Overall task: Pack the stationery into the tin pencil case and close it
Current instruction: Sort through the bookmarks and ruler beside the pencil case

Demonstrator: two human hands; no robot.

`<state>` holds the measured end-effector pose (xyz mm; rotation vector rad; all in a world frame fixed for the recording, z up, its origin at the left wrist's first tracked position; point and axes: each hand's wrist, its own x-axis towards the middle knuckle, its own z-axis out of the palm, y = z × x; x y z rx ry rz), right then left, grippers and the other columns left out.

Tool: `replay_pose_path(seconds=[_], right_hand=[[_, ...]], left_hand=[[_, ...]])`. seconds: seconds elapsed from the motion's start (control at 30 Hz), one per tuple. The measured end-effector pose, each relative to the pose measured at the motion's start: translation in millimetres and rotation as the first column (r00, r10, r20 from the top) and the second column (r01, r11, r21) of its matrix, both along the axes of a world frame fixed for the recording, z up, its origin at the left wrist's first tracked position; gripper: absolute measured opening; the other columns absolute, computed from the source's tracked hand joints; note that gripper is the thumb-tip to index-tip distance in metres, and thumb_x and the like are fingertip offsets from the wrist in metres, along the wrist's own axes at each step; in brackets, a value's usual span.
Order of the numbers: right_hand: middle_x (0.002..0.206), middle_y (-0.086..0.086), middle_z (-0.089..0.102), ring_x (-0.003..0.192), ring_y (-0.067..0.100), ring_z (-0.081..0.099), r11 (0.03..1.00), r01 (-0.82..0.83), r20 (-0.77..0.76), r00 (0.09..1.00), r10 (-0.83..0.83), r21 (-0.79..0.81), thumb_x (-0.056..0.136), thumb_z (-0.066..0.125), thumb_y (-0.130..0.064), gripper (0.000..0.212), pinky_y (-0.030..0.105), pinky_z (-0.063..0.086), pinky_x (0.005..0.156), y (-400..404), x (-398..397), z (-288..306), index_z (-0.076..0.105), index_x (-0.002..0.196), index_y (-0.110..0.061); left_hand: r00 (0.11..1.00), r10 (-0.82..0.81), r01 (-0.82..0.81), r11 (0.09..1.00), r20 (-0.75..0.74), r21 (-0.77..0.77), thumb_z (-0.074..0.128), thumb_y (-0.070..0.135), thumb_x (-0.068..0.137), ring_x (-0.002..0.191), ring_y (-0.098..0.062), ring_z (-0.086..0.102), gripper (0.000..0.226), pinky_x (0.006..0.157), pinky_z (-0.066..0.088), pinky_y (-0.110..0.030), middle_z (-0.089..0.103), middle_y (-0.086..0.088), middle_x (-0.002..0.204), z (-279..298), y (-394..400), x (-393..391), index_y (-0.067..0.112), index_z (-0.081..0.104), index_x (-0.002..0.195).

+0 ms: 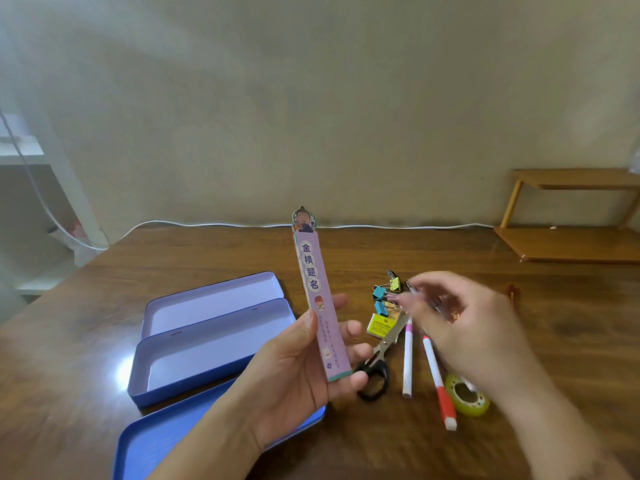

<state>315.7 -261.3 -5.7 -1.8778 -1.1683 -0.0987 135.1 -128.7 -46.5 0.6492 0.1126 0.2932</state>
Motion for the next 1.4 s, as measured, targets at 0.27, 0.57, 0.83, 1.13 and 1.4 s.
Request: replay_pose_path(seconds=[0.27,0.57,0.83,1.13,1.4], right_hand=[[0.083,-0.006,0.06,0.07,0.011,0.054,0.623,0.366,0.011,0.867,-0.497,-0.692,0.076,0.065,-0.066,0.048,0.027,0.039,0.049,-3,77,-24,0.068,0.099,-0.024],[0.096,0.005,0.068,0.083,0.021,0.061,0.88,0.288,-0.373,0.823,-0.429,-0.377,0.084,0.073,-0.03,0.01,0.036,0.051,0.061,-7,78,-16,0.07,0.079,-0.022],[0.063,0.007,0.067,0.048,0.012,0.055,0.909,-0.291,-0.662,0.623,0.417,0.299,0.07,0.075,-0.034,0.021,0.019,0.045,0.045,11,-13,-2,0.075,0.077,-0.014],[0.07,-0.017,0.067,0.06,0.002,0.059,0.974,-0.205,-0.226,0.949,0.222,0.093,0.07,0.063,-0.058,0.026,0.01,0.044,0.052,21,-25,-24,0.069,0.079,-0.034],[0.094,-0.016,0.069,0.08,0.005,0.068,0.965,-0.139,-0.335,0.919,0.209,0.222,0.072,0.065,-0.062,0.05,0.02,0.053,0.055,17,-15,-16,0.046,0.118,-0.058]], left_hand=[[0.995,-0.077,0.077,0.997,-0.062,-0.009,0.048,0.034,0.099,0.104,-0.037,0.063,0.041,0.073,0.059,-0.047,0.06,-0.023,0.123,2,-1,0,0.014,0.058,0.133],[0.988,-0.087,0.081,0.995,-0.127,-0.052,0.044,0.035,0.097,0.104,-0.04,0.063,0.046,0.078,0.059,-0.051,0.061,-0.026,0.12,9,-5,-2,0.012,0.05,0.137],[0.974,-0.196,0.202,0.979,-0.113,0.04,0.042,0.036,0.103,0.127,-0.041,0.05,0.046,0.101,0.045,-0.053,0.05,-0.025,0.138,4,-10,-1,0.014,0.046,0.143],[0.966,-0.237,0.247,0.964,-0.1,0.101,0.041,0.037,0.103,0.103,-0.034,0.06,0.044,0.087,0.054,-0.044,0.055,-0.024,0.12,4,-13,-1,0.017,0.049,0.141],[0.93,-0.302,0.338,0.926,-0.209,0.165,0.045,0.036,0.1,0.074,-0.018,0.049,0.048,0.057,0.041,-0.023,0.053,-0.01,0.094,9,-12,-7,0.007,0.053,0.137]])
